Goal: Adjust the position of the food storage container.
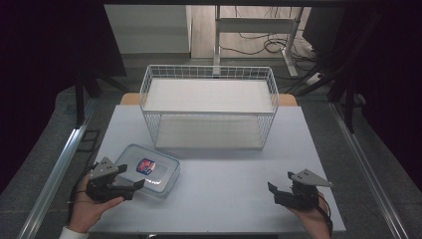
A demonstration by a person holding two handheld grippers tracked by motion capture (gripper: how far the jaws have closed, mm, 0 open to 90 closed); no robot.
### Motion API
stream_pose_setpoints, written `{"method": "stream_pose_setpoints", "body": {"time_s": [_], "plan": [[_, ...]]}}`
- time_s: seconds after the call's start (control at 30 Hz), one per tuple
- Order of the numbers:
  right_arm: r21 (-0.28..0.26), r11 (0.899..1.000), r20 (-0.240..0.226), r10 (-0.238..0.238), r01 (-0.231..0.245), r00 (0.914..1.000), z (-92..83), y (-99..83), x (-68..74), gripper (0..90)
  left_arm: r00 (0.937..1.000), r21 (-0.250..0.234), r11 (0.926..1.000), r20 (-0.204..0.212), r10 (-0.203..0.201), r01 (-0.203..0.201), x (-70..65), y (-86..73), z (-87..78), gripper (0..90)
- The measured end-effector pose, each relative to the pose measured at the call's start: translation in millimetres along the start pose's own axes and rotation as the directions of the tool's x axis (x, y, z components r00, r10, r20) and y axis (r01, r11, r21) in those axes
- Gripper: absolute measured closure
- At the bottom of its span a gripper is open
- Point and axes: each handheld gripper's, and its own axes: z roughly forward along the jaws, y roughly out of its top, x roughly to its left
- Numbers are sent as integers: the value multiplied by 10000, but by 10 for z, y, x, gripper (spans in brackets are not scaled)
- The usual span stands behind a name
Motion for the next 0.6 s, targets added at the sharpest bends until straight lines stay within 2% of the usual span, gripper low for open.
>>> {"method": "stream_pose_setpoints", "body": {"time_s": [0.27,0.37,0.5,0.6], "plan": [[69,9999,-21,-76,76,10000,1,3,-15,188,9999,-10,9999,24,101,-101,-47,-17,-13,175],[134,9999,-78,59,-58,10000,-2,-7,-18,189,9999,-70,9999,-9,114,-114,-40,-15,-38,179],[405,9992,101,-11,6,9999,-27,-41,23,189,9999,-147,9998,-39,117,-117,-33,2,-59,196],[355,9994,182,-2,-4,9998,-72,-38,45,190,9998,-183,9997,-3,175,-175,-54,7,-83,203]]}}
